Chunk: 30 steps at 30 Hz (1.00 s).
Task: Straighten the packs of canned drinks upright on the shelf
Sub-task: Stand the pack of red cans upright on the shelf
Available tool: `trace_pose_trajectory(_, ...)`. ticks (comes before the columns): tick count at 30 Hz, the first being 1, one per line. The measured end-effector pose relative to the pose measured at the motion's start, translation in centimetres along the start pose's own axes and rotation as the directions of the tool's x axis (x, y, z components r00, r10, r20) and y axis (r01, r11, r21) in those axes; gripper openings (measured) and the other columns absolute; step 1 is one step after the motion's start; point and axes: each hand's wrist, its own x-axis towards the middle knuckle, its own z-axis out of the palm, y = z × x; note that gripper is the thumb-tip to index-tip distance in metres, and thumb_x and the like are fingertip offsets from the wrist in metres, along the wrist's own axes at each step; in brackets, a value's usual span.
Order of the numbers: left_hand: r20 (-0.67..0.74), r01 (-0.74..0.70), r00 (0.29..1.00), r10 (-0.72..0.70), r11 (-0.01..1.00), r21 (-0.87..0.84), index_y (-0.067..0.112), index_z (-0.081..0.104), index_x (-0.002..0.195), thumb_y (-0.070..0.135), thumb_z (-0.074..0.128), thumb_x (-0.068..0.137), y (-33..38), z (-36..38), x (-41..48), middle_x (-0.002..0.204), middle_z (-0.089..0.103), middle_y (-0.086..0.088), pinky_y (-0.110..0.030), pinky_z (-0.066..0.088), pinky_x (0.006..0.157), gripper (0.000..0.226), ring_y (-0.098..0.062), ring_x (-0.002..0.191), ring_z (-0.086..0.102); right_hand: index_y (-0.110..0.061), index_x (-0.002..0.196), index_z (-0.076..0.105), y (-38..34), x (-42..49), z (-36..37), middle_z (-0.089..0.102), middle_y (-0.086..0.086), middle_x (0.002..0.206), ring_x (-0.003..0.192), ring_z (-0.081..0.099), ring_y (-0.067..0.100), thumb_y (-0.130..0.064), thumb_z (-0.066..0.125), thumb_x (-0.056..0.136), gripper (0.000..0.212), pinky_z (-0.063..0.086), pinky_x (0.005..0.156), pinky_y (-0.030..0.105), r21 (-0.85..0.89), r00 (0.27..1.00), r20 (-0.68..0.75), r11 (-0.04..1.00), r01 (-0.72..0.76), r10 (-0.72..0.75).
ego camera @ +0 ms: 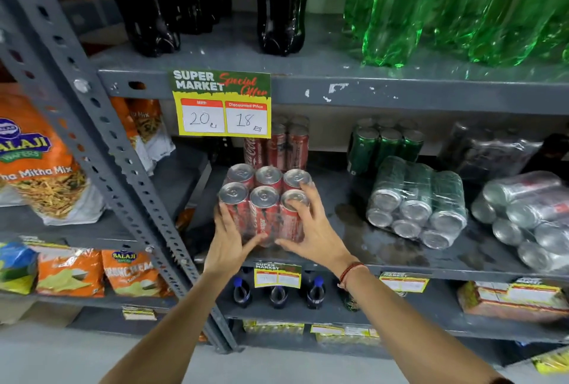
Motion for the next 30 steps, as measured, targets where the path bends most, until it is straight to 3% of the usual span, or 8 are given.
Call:
trace_pose_trajectory(4, -0.145, -0.093, 0.985, 0.099, 0.995, 0.046, 0.021, -0.019, 0.145, 0.074, 0.046, 0.071, 0.6, -0.2, -1.7, 0.154, -0.004, -0.019, -0.050, 0.049, 0.089, 0.111, -0.044, 0.133, 0.034, -0.032, 0.139, 0.035, -1.2, 0.8, -1.7, 0.009, 0.003, 0.156, 0.139, 0.024, 0.010, -0.053, 0.061, 0.083, 0.066, 0.028, 0.107, 0.025, 0.212, 0.982, -0.055, 0.963, -0.165, 0.180)
trace_pose_trajectory(8, -0.367, -0.076, 0.930, -0.021, 0.966, -0.247, 0.033, 0.001, 0.147, 0.059, 0.057, 0.078, 4.8, 0.0, -2.1, 0.153, -0.020, 0.005, -0.036, 0.023, 0.107, 0.093, -0.027, 0.144, 0.007, -0.032, 0.141, 0.037, -1.3, 5.1, -3.1, 0.028, 0.002, 0.151, 0.133, 0.032, 0.011, -0.045, 0.055, 0.090, 0.056, 0.028, 0.110, 0.030, 0.478, 0.887, 0.099, 0.760, -0.440, 0.451)
trace_pose_trajectory(12, -0.300, 0.162, 0.901, -0.312, 0.886, -0.435, 0.039, 0.015, 0.145, 0.060, 0.059, 0.075, 8.0, 1.0, 0.9, 0.154, -0.024, -0.010, -0.049, 0.009, 0.117, 0.086, -0.031, 0.144, -0.012, -0.034, 0.132, 0.051, 0.7, 7.3, -3.4, 0.052, -0.001, 0.140, 0.127, 0.050, 0.016, -0.056, 0.055, 0.084, 0.053, 0.037, 0.111, 0.038, 0.461, 0.837, 0.292, 0.699, -0.547, 0.462)
trace_pose_trajectory(16, -0.306, 0.190, 0.896, -0.322, 0.900, -0.392, 0.031, 0.037, 0.138, 0.050, 0.074, 0.068, 8.0, 1.6, 2.6, 0.154, -0.012, -0.020, -0.053, 0.014, 0.112, 0.081, -0.041, 0.141, -0.004, -0.043, 0.126, 0.052, 0.9, 6.1, -3.4, 0.053, -0.001, 0.140, 0.122, 0.051, 0.013, -0.050, 0.051, 0.091, 0.036, 0.038, 0.110, 0.036, 0.461, 0.844, 0.245, 0.708, -0.535, 0.478)
trace_pose_trajectory(19, -0.131, 0.124, 0.973, -0.189, 0.910, -0.395, 0.034, 0.041, 0.134, 0.043, 0.077, 0.068, 6.2, 0.1, 5.2, 0.155, -0.007, -0.013, -0.046, 0.020, 0.115, 0.076, -0.035, 0.142, 0.011, -0.047, 0.125, 0.051, 0.3, 3.7, -2.8, 0.057, -0.003, 0.135, 0.123, 0.052, 0.013, -0.055, 0.049, 0.090, 0.036, 0.038, 0.110, 0.039, 0.477, 0.843, 0.053, 0.728, -0.493, 0.536)
trace_pose_trajectory(22, 0.087, 0.026, 0.996, 0.002, 0.945, -0.327, 0.040, 0.044, 0.132, 0.043, 0.077, 0.067, 4.8, -2.0, 8.6, 0.154, 0.008, -0.006, -0.042, 0.026, 0.114, 0.073, -0.026, 0.139, 0.025, -0.038, 0.137, 0.041, -2.5, 1.0, -0.9, 0.053, 0.001, 0.133, 0.118, 0.049, 0.011, -0.061, 0.039, 0.090, 0.052, 0.034, 0.106, 0.031, 0.418, 0.803, -0.153, 0.774, -0.475, 0.576)
trace_pose_trajectory(26, 0.348, -0.117, 0.916, 0.198, 0.964, -0.239, 0.033, 0.045, 0.134, 0.046, 0.076, 0.067, 5.3, -3.5, 11.7, 0.148, 0.036, 0.002, -0.028, 0.029, 0.108, 0.075, -0.009, 0.131, 0.034, -0.035, 0.144, 0.028, -8.1, -1.6, 3.2, 0.041, 0.007, 0.136, 0.123, 0.039, 0.020, -0.074, 0.020, 0.083, 0.073, 0.030, 0.101, 0.030, 0.375, 0.743, -0.313, 0.796, -0.475, 0.591)
trace_pose_trajectory(30, 0.512, -0.100, 0.845, 0.153, 0.986, -0.131, 0.042, 0.048, 0.130, 0.051, 0.077, 0.063, 5.7, -4.9, 13.1, 0.147, 0.039, 0.006, -0.033, 0.030, 0.111, 0.073, -0.015, 0.134, 0.035, -0.048, 0.141, 0.022, -10.4, -2.1, 5.7, 0.027, 0.003, 0.144, 0.119, 0.028, 0.011, -0.066, 0.024, 0.087, 0.057, 0.030, 0.100, 0.030, 0.354, 0.774, -0.307, 0.821, -0.448, 0.554)
